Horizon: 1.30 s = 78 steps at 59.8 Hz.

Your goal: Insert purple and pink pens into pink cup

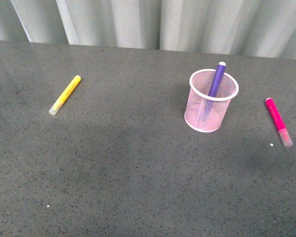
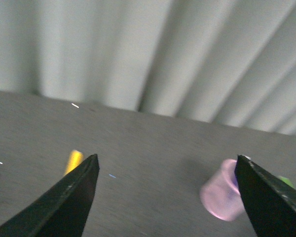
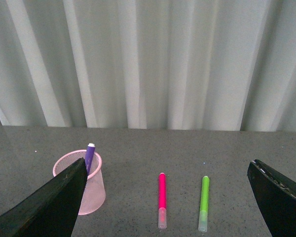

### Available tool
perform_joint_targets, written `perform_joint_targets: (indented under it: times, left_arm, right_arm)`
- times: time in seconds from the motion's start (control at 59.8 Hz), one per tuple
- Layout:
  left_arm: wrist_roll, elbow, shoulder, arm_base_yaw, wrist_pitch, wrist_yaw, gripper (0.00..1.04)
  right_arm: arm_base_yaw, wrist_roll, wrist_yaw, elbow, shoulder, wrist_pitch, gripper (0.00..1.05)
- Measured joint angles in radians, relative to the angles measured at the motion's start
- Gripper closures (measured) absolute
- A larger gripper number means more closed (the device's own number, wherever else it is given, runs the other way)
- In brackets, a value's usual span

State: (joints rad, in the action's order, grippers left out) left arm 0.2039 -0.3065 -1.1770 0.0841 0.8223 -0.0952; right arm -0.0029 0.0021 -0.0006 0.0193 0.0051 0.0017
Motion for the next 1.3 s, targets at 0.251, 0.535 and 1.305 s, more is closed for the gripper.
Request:
perform_joint_targets:
  times: [0.251, 0.535, 1.305]
  left_arm:
    - [-0.180, 0.162, 0.170, -0.076, 0.028, 0.101, 0.78]
    - [-0.193, 0.251, 0.323, -0.082, -0.023, 0.095, 1.01]
    - [-0.196, 0.297, 0.846, -0.082, -0.488, 0.095, 1.01]
  right_arm:
    - [0.000, 0.000, 0.000, 0.000, 0.000, 0.000, 0.07]
    - [0.000, 0.000, 0.000, 0.000, 0.000, 0.000, 0.07]
    - [0.000, 0.000, 0.000, 0.000, 0.000, 0.000, 0.07]
